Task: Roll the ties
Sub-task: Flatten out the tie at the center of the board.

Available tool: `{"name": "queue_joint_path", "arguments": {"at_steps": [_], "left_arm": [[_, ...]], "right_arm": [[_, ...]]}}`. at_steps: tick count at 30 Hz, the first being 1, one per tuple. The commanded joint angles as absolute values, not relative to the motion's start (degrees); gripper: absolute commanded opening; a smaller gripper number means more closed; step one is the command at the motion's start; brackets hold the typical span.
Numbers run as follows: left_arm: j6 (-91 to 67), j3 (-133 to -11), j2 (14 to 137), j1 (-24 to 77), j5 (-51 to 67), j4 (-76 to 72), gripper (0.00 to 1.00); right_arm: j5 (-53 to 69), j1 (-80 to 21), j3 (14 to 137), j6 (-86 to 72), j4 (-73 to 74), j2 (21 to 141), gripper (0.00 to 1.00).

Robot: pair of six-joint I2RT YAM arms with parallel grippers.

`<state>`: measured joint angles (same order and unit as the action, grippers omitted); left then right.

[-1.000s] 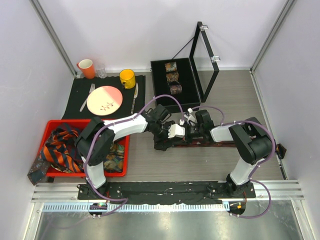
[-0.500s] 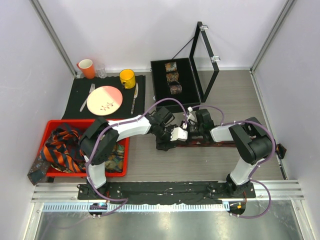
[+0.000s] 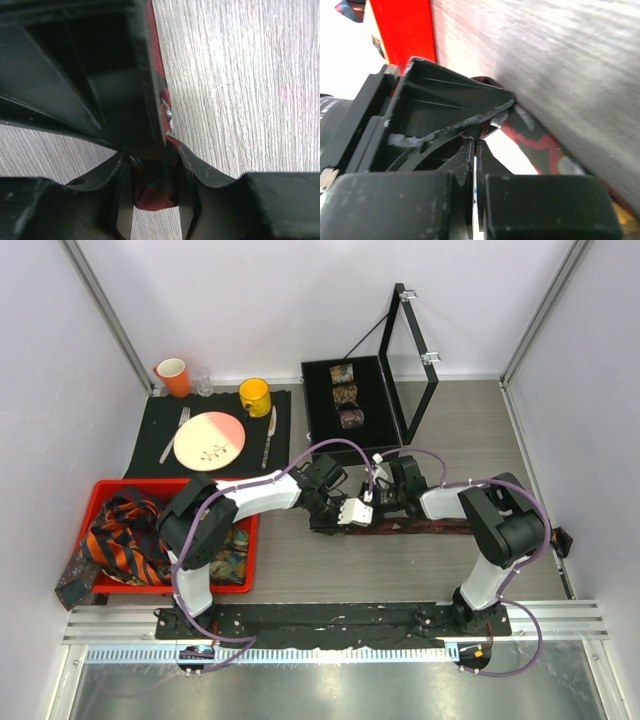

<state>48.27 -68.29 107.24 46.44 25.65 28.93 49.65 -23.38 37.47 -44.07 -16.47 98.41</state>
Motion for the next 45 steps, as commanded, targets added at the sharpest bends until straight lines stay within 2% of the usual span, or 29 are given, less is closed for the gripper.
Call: {"name": "queue_joint_path", "arguments": {"at_steps": [1,4,9,15,18,19,20,21,22,23,24,27,31,33,38,39,42,45], "left_arm": [[51.7,-66.5,106.6,46.0,26.6,32.8,0.40],[52.1,-66.8,107.0,46.0,26.9,32.7,0.40],[50.7,-67.6,107.3,46.0,27.1,32.7,0.53],[47.7,-66.8,104.7,46.0,29.6,29.3,0.57],[46.3,-67.3,105.1,46.0,29.5,28.5,0.48],[46.1,-67.7,105.6,46.0,29.3,28.5,0.37],[46.1,-67.8,105.6,46.0,29.0,28.6,0.34],[46.1,-67.9,106.4,46.0,28.2,28.7,0.31],[46.3,-67.8,106.5,46.0,27.9,28.8,0.26],[46.6,-67.7,106.8,46.0,27.6,28.9,0.25],[46.8,-67.6,107.0,45.9,27.1,29.4,0.23],[47.3,-67.2,106.8,45.7,26.2,29.4,0.20],[48.3,-66.9,107.0,45.5,26.4,30.1,0.18],[48.5,-67.0,107.3,45.4,26.5,30.3,0.18],[49.0,-67.2,107.3,45.3,26.8,30.8,0.17],[49.1,-67.3,107.4,45.3,26.8,30.8,0.17],[49.5,-67.5,107.3,45.1,26.8,30.9,0.17],[49.5,-67.7,107.4,44.9,27.1,31.0,0.17]], "right_arm": [[47.6,-22.1,41.0,-35.3,-9.3,100.5,0.01],[47.5,-22.0,41.3,-34.4,-8.1,102.7,0.01],[47.0,-22.0,41.0,-34.8,-9.1,104.5,0.01],[46.2,-21.9,41.1,-35.2,-9.1,105.3,0.01],[46.6,-21.9,41.4,-35.7,-8.9,105.0,0.01],[47.0,-21.9,41.5,-35.8,-9.1,104.3,0.01],[47.4,-21.9,41.7,-35.8,-9.0,103.7,0.01],[47.8,-21.9,41.7,-34.6,-8.5,102.8,0.03],[47.9,-21.7,42.4,-33.3,-6.0,100.8,0.10],[47.9,-21.5,43.1,-30.8,-3.8,99.4,0.14],[47.6,-21.4,43.8,-25.1,2.2,98.2,0.23],[47.0,-18.9,46.6,-15.9,14.3,93.7,0.37],[46.0,-12.9,52.0,2.9,29.6,91.6,0.43],[46.0,-10.4,54.5,7.1,37.0,92.9,0.46],[43.1,-4.0,68.9,27.3,56.7,100.6,0.47],[42.0,-3.4,70.4,31.0,62.1,102.3,0.51],[33.9,-2.8,70.9,42.2,65.3,102.0,0.57],[27.6,-2.9,65.4,48.9,59.7,97.8,0.59]]}}
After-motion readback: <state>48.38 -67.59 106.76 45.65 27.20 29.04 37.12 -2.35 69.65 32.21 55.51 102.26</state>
